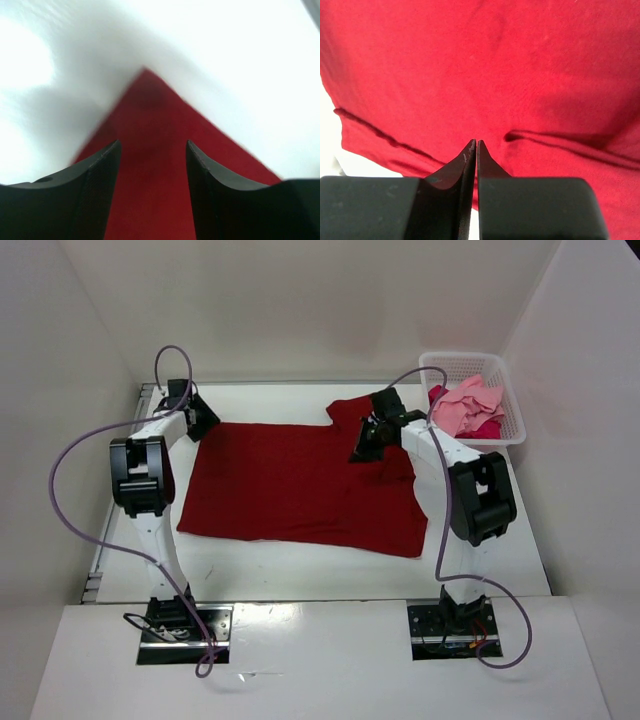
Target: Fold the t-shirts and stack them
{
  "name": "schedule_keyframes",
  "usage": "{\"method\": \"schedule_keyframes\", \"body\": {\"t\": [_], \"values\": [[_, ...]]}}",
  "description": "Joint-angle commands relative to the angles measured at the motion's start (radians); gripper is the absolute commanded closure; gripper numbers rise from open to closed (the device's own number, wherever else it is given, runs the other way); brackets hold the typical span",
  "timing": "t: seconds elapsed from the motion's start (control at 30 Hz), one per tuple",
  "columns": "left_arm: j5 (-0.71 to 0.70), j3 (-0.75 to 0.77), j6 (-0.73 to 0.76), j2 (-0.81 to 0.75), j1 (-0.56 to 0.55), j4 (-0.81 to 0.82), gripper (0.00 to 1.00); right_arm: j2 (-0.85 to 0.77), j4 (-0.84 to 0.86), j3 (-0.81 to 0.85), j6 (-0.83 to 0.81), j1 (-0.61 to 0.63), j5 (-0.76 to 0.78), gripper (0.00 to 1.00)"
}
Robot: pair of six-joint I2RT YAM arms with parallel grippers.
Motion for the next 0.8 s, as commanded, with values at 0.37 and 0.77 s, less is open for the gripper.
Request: {"method": "schedule_keyframes", "body": {"t": [0.37, 0.77], "values": [[-0.113, 0.355, 0.153, 0.26, 0.012, -0.075, 0.49, 0.087, 0.053, 0.042, -0.048, -0.016, -0.064, 0.92], [-0.112, 0.221, 0.222, 0.214, 0.012, -0.043, 0.56, 0.242, 0.053, 0.299, -0.066, -0.05, -0.012, 0.64]]}}
